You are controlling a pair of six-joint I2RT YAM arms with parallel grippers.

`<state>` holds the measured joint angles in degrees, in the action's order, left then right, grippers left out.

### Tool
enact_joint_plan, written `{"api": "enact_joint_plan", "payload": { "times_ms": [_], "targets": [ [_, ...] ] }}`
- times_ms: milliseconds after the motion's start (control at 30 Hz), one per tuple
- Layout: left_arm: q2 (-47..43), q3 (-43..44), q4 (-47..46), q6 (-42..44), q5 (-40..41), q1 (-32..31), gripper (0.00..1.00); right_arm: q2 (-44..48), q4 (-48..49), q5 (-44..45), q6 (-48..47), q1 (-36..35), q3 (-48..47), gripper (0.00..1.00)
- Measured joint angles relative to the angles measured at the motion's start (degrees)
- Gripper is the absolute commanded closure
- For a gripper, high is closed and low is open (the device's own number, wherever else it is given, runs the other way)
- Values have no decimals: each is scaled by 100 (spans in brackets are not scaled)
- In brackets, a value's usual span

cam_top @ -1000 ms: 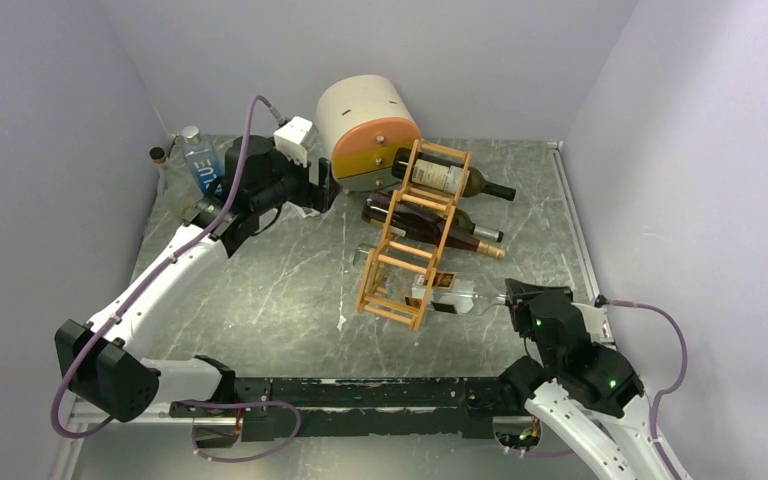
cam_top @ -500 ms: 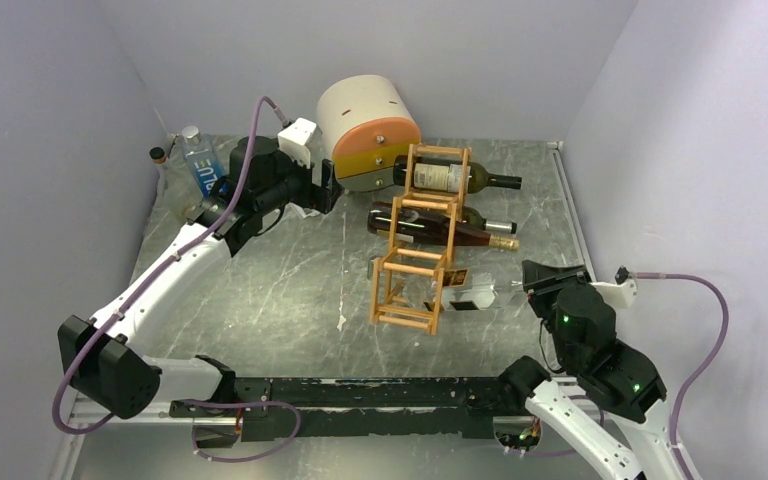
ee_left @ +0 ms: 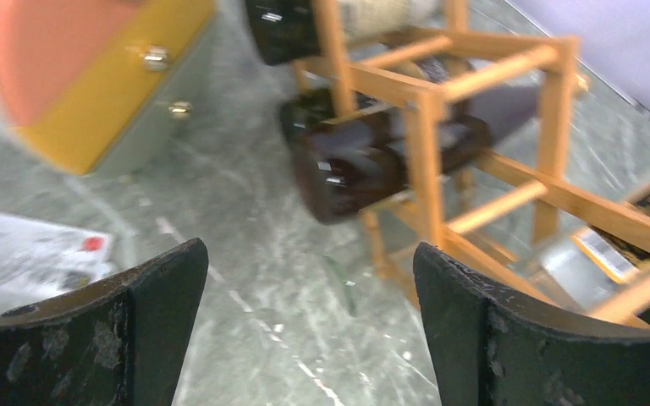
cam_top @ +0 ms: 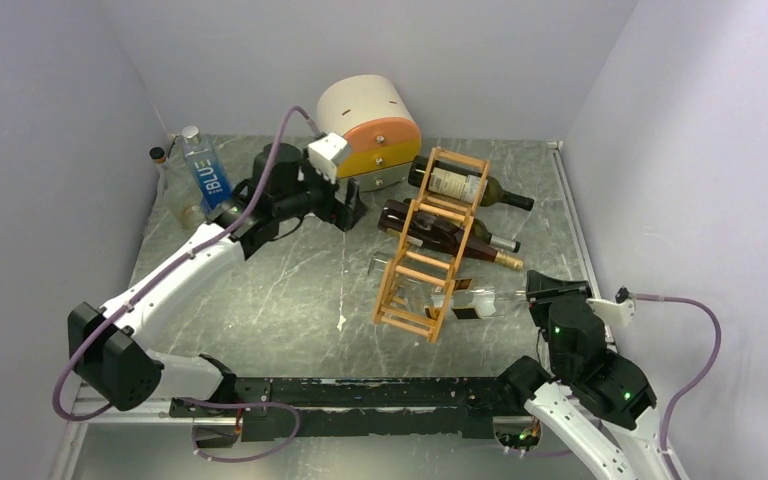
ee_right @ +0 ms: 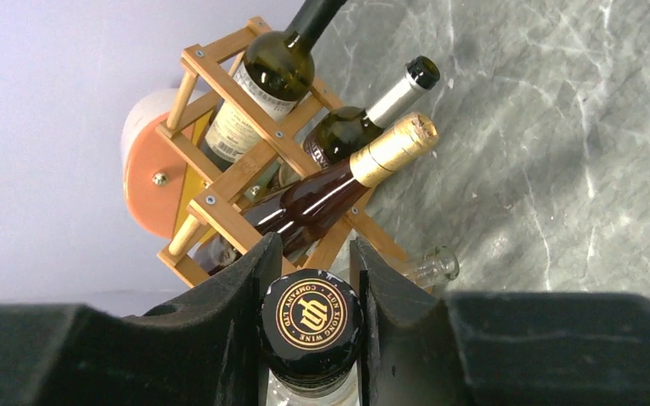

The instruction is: Take the wine bottle off the wine rack

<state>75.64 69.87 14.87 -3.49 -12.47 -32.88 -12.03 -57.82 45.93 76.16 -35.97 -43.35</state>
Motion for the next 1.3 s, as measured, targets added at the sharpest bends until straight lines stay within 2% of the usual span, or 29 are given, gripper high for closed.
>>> {"api": "enact_joint_plan", "payload": {
  "times_ms": [300,433,533,733,900,1033,1300],
  "targets": [
    [269,4,-44,33,-949,-1051,5,22,-142,-24,776,-17,271,100],
    [258,-37,-70,72,-780,-1606,3,92,-289,-44,1174,-15,435,100],
    [125,-289,-175,-37,-540,-1926,7,103,-372,-83,1427,-15,522,99],
    [-544,-1469,-599,-844,-63,-2026,13,144,-682,-111,1816,-15,520,98],
    [-675,-2090,-964,-1543,173,-2162,23,345,-927,-188,2149,-15,579,100],
    [-448,-2100,-1215,-1891,540,-2275,39,476,-1224,-264,2599,-15,658,100],
    [-361,-2065,-1193,-2177,1150,-2428,56,960,-1690,-264,2964,-17,643,100]
  ]
}}
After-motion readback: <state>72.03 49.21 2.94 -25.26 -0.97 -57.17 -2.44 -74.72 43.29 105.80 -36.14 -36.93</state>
